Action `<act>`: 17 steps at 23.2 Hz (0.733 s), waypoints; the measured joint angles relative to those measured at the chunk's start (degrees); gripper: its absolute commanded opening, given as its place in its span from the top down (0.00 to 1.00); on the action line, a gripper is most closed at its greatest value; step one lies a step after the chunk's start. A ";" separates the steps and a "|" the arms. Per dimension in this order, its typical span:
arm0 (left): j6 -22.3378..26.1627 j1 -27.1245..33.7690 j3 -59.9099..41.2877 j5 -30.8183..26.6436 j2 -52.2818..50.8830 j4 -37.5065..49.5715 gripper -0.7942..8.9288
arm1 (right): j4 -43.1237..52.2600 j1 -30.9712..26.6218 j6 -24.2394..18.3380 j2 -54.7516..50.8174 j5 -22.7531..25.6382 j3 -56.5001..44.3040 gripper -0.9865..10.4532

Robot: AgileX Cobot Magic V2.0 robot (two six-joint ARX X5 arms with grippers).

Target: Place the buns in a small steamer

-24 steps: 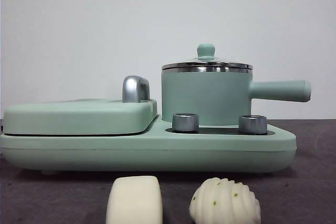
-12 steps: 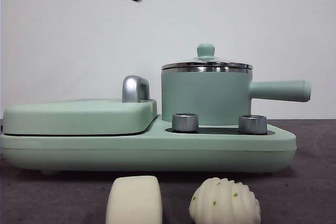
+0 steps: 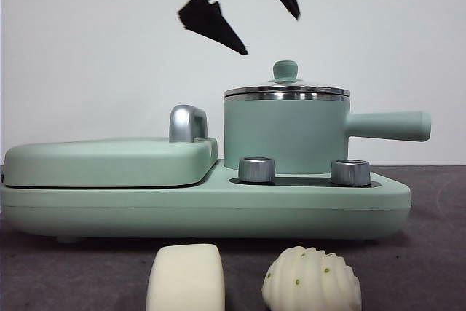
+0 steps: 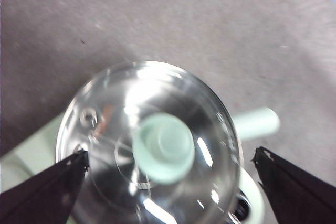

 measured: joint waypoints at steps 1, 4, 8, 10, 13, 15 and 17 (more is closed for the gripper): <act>0.20 -0.48 1.44 -1.14 1.09 -0.33 0.41 | 0.00 0.00 0.02 0.00 0.00 0.00 0.53; 0.46 -2.56 5.60 -4.44 5.27 -1.84 0.41 | 0.00 0.00 0.04 0.00 0.17 0.00 0.53; 1.53 -4.92 5.62 -8.76 7.39 -2.78 0.48 | 0.00 0.00 0.04 0.00 0.20 0.00 0.53; 2.27 -5.66 5.62 -9.25 7.41 -2.60 0.54 | 0.00 0.00 0.04 0.00 0.20 0.00 0.53; 2.99 -6.03 5.62 -10.54 7.41 -3.37 0.64 | 0.00 0.00 0.07 0.00 0.20 0.02 0.53; 3.13 -6.03 5.62 -10.60 7.41 -4.24 0.64 | 0.00 0.00 0.07 0.00 0.22 0.00 0.53; 3.58 -6.03 5.62 -10.60 7.41 -4.24 0.64 | 0.00 0.00 0.07 0.00 0.22 0.00 0.53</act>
